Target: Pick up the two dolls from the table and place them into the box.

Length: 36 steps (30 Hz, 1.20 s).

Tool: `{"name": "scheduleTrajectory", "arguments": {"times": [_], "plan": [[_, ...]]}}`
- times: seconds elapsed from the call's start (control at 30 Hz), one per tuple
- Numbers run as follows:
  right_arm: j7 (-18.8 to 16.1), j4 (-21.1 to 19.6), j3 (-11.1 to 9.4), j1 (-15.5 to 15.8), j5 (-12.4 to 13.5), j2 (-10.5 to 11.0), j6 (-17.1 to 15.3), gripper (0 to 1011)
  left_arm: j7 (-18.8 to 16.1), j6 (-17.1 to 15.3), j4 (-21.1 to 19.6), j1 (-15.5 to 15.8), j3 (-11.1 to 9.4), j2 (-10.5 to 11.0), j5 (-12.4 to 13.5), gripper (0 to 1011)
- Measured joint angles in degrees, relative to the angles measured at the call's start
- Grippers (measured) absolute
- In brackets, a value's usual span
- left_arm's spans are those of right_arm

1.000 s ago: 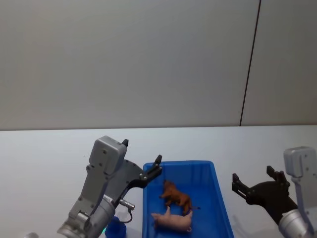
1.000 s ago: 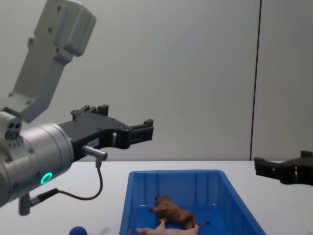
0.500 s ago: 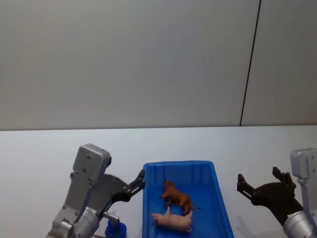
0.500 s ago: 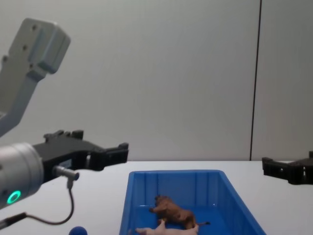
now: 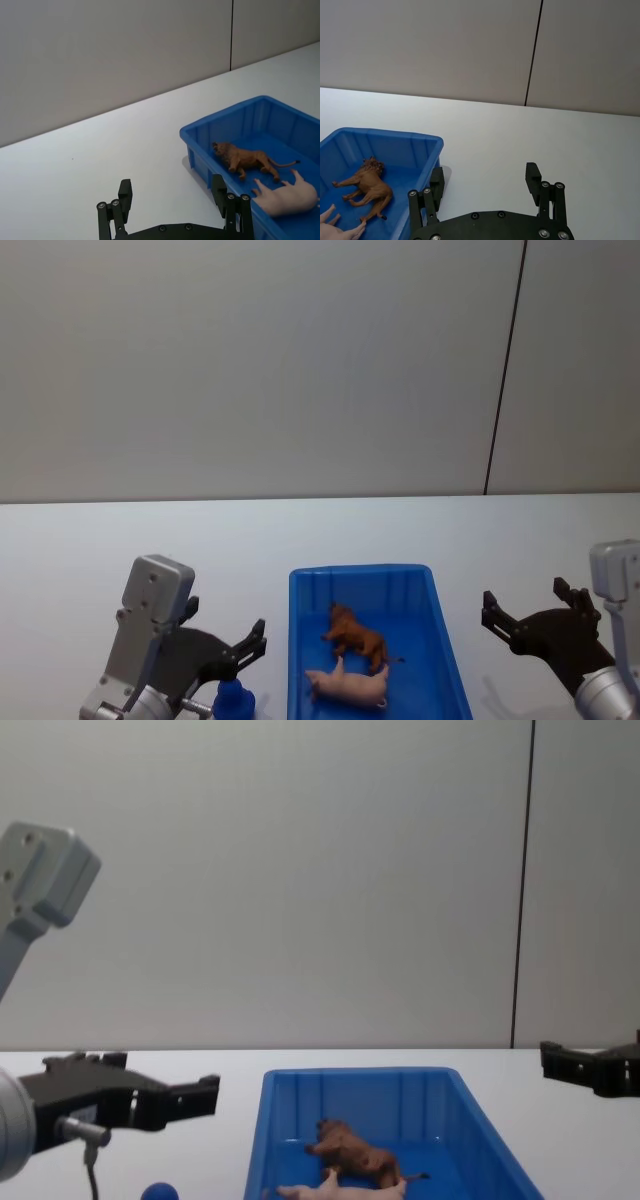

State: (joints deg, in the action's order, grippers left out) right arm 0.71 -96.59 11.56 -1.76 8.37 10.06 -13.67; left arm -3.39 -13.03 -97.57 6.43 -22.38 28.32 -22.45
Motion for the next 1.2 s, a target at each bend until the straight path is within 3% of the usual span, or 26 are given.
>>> {"name": "scheduleTrajectory", "arguments": {"times": [0.37, 0.83, 1.2], "plan": [[0.1, -0.1, -0.1, 0.1, 0.1, 0.1, 0.0, 1001, 1.2, -3.0, 1.9, -0.4, 0.3, 0.1, -1.5, 1001], [0.1, -0.1, 0.0, 0.1, 0.1, 0.1, 0.0, 1001, 2.9, -4.0, 5.1, -0.4, 0.3, -0.7, -2.3, 996], [0.1, -0.1, -0.1, 0.1, 0.1, 0.1, 0.0, 1001, 4.2, -4.2, 6.8, -0.4, 0.0, -1.4, -2.4, 730]]}}
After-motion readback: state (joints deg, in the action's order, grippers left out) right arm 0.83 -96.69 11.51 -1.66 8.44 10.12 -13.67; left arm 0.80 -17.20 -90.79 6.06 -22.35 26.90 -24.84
